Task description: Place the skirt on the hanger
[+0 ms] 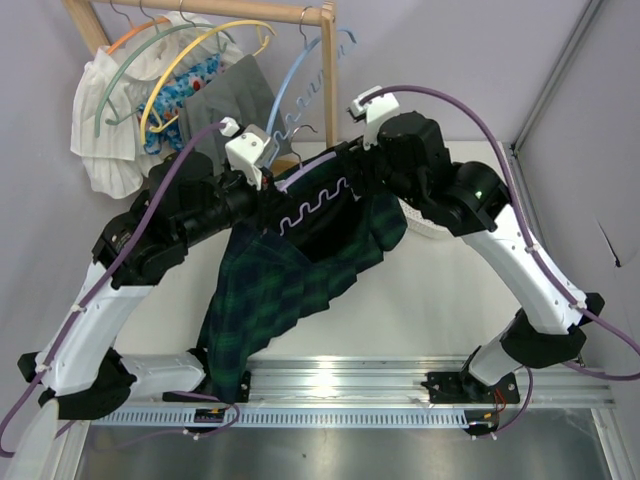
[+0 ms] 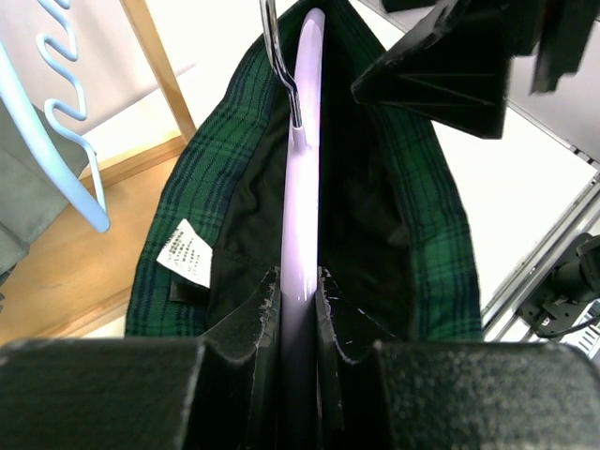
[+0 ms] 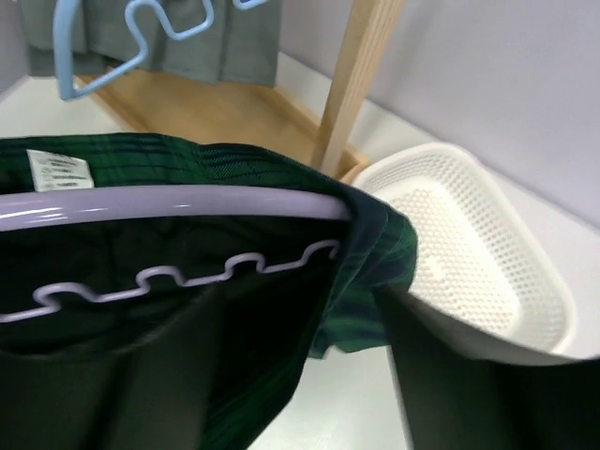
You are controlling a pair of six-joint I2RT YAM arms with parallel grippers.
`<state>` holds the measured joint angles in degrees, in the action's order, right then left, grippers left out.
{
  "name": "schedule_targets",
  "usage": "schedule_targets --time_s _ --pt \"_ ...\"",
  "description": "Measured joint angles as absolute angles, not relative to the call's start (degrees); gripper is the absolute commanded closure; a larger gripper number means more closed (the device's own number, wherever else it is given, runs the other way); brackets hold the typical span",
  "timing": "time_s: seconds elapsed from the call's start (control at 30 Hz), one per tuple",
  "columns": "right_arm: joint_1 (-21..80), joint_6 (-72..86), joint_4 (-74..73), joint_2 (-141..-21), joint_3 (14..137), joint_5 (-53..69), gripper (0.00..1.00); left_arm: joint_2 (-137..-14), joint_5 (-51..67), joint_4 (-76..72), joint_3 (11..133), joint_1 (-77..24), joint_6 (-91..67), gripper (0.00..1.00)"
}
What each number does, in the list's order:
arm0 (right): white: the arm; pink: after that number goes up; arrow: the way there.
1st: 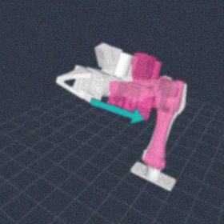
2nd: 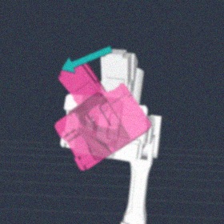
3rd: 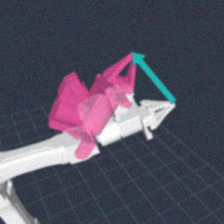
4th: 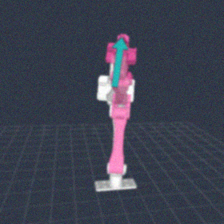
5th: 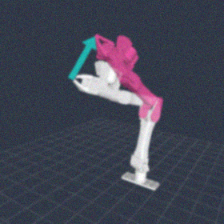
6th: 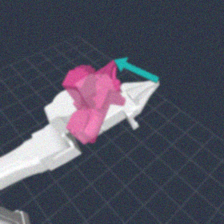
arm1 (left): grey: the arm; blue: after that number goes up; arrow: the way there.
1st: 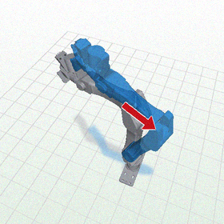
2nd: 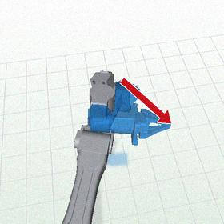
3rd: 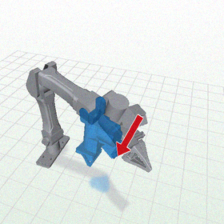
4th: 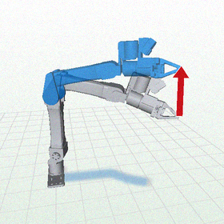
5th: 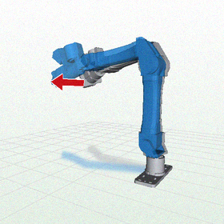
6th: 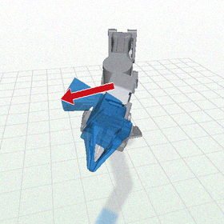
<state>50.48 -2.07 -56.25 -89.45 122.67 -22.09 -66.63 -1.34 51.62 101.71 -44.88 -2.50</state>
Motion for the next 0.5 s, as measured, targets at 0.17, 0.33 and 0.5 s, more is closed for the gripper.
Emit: schedule_targets --time_s 0.17,0.33,0.5 --pt "43.64 0.21 -56.64 -88.29 126.17 -16.51 0.02 -66.52 -0.84 52.05 101.82 -44.88 -2.31 1.0" --pt "34.92 2.39 -54.81 -82.96 126.45 -12.49 0.01 -65.49 0.47 53.89 102.15 -44.88 -1.45 1.0" --pt "31.42 5.65 -50.63 -76.51 119.39 -11.16 0.01 -64.05 -0.03 58.19 105.51 -44.88 -1.5 1.0"
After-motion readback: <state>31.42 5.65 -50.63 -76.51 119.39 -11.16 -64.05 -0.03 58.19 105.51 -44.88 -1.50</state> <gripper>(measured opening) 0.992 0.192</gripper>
